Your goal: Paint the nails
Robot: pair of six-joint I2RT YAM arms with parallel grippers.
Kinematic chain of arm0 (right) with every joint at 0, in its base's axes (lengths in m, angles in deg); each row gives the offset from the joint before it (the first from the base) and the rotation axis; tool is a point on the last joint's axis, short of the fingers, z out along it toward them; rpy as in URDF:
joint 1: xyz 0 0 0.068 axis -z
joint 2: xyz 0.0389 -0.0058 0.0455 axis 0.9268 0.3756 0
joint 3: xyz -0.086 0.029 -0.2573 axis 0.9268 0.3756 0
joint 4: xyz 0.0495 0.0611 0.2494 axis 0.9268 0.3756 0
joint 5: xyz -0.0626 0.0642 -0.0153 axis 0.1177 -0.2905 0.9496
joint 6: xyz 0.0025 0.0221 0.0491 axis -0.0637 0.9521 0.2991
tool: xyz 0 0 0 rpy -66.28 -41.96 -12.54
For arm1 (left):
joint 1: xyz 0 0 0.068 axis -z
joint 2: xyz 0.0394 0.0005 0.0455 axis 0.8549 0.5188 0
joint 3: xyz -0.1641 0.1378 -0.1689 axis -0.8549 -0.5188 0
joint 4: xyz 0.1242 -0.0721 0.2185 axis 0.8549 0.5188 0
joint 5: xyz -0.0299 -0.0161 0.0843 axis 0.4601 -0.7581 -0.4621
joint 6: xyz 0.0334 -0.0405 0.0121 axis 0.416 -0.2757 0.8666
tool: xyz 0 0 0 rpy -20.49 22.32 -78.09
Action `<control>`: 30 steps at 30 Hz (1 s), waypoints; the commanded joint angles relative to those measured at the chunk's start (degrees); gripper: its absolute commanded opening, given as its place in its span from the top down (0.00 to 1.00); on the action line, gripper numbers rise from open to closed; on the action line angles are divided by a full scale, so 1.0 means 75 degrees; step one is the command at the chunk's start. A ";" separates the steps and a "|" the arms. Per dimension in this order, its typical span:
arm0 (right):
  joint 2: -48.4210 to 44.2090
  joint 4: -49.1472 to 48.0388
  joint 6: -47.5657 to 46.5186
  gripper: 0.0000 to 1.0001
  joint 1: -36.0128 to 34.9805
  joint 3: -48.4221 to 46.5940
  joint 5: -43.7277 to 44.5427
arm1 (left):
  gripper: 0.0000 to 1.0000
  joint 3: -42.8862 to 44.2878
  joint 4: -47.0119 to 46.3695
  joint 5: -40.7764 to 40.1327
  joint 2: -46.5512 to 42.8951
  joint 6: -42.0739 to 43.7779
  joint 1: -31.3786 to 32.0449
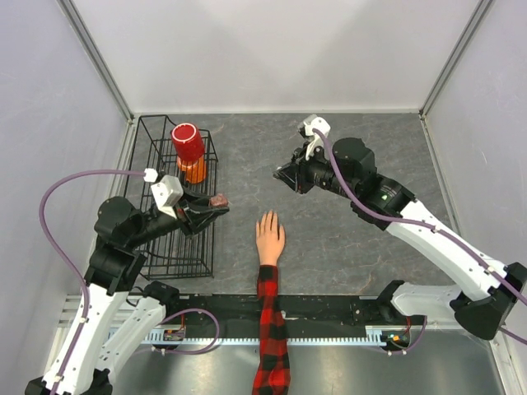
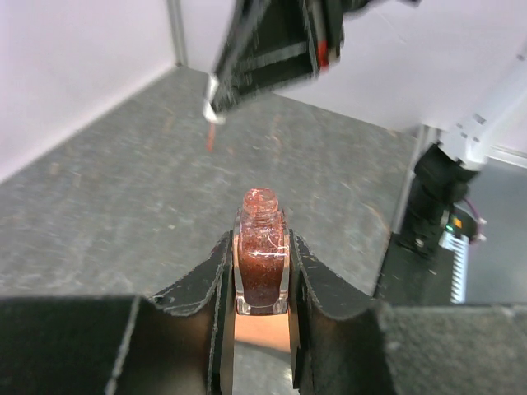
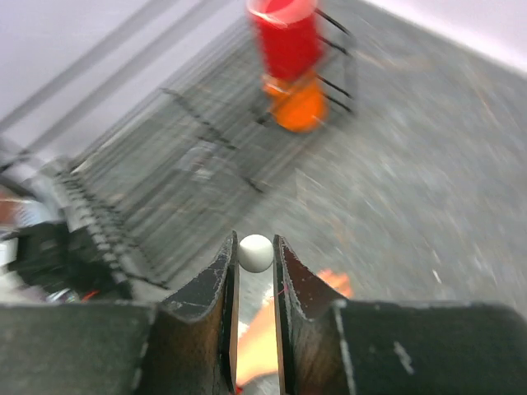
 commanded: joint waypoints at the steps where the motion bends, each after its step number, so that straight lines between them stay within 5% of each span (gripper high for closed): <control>1: -0.0065 -0.0592 0.0975 1.00 0.0574 0.0983 0.0933 | 0.98 -0.0075 -0.1343 -0.0811 0.0459 -0.0282 0.0013; 13: 0.1154 -0.1741 0.1152 1.00 0.1666 0.2532 0.0029 | 0.98 -0.0111 -0.4142 -0.2158 0.3318 -0.0248 0.0552; 22: 0.1658 -0.2454 0.1339 1.00 0.1654 0.3341 -0.0545 | 0.98 0.0558 -0.4473 -0.2006 0.4819 0.0010 0.0646; 30: 0.1624 -0.2339 0.1351 1.00 0.1782 0.3259 -0.0568 | 0.98 0.0628 -0.4334 -0.2111 0.4785 0.0057 0.0669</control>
